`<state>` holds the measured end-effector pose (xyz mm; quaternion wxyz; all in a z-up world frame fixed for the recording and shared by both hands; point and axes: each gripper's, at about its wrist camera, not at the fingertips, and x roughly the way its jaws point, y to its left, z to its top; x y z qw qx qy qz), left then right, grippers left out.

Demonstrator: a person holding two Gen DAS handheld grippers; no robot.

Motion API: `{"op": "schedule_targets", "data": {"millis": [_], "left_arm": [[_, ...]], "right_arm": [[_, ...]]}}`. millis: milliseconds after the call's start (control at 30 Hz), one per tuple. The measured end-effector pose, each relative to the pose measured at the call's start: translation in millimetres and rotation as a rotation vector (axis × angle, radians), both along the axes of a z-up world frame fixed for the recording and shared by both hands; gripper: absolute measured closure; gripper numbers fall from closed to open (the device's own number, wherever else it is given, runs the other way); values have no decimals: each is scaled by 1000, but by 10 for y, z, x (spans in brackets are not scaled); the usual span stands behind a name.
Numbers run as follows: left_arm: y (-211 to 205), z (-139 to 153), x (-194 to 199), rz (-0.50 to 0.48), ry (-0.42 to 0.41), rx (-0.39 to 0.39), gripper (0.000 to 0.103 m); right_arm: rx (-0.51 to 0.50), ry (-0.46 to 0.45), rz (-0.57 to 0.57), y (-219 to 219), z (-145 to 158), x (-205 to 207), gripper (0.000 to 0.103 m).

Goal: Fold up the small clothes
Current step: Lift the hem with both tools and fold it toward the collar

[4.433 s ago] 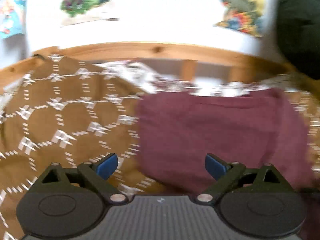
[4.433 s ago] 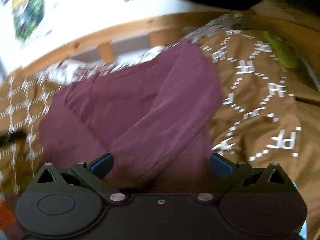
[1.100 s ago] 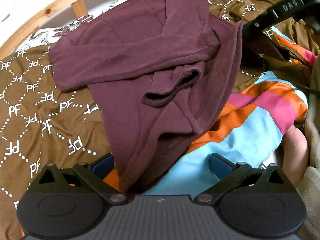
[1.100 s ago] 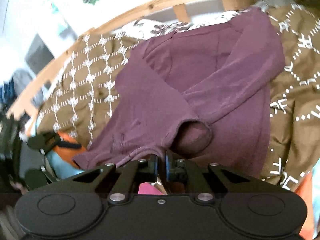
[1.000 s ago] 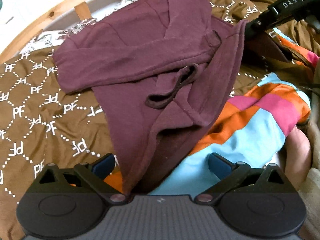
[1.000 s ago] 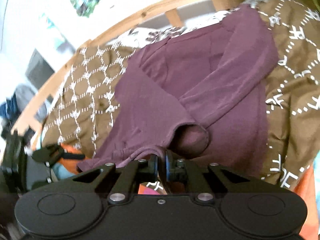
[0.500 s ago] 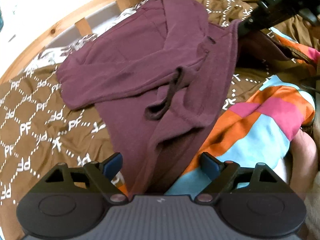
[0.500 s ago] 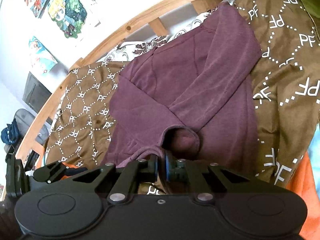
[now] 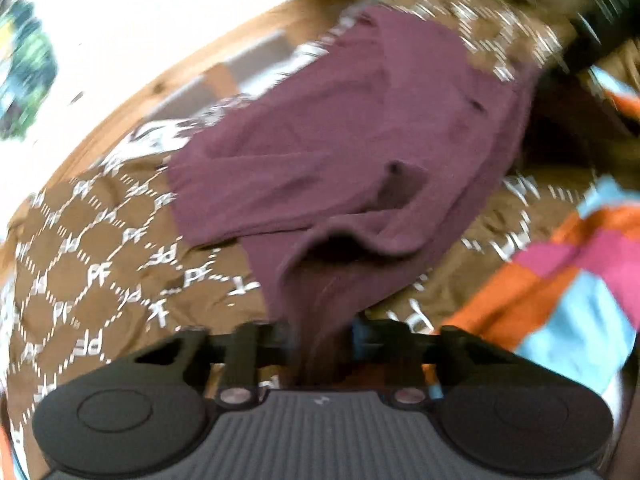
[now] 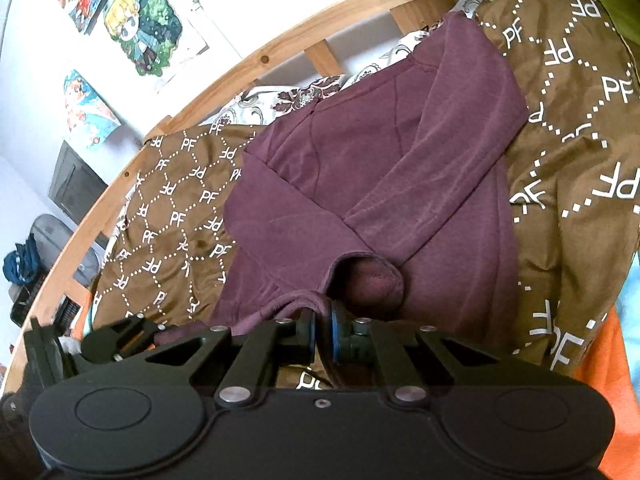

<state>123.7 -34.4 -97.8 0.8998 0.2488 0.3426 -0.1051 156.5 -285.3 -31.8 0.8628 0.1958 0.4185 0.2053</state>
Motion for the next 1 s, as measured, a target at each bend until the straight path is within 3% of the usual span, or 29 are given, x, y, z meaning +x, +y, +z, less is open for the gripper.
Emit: {"op": "schedule_targets", "data": {"millis": [133,200,300,467,533,567,600,633,833,1000], "left_arm": [[151,144,-4,28,-43,-88,96],[164,186,-1,28,-65,-95,97],[172,231,-32,29,-94,-108,97],[253,290,-48,57,-115,-146,97],[288,327,-72,66,-126,-168,97],[304,340,-88,67,-132,-176,97],[316,357,-111,63,-137,-181,98],[320,375,-142,57,-145,-180,98],[317,541,-500,-11,-227,-116,98],[320,704,-872,-55,-224,-83,98]], "right_arm": [[-182,9,52,222,56,-41,87],[-318,37,93,393,26,-60,70],[-500,96,182,654,-107,-58,53],[-790,123,329,1070,-352,-125,45],[-883,80,358,1173,-381,-202,46],[-915,62,362,1198,-384,-233,54],[-949,41,358,1215,-387,-273,81],[-977,24,350,1222,-385,-302,96],[-1002,-156,248,1178,30,-615,98],[-960,-247,184,1046,387,-1014,99]]}}
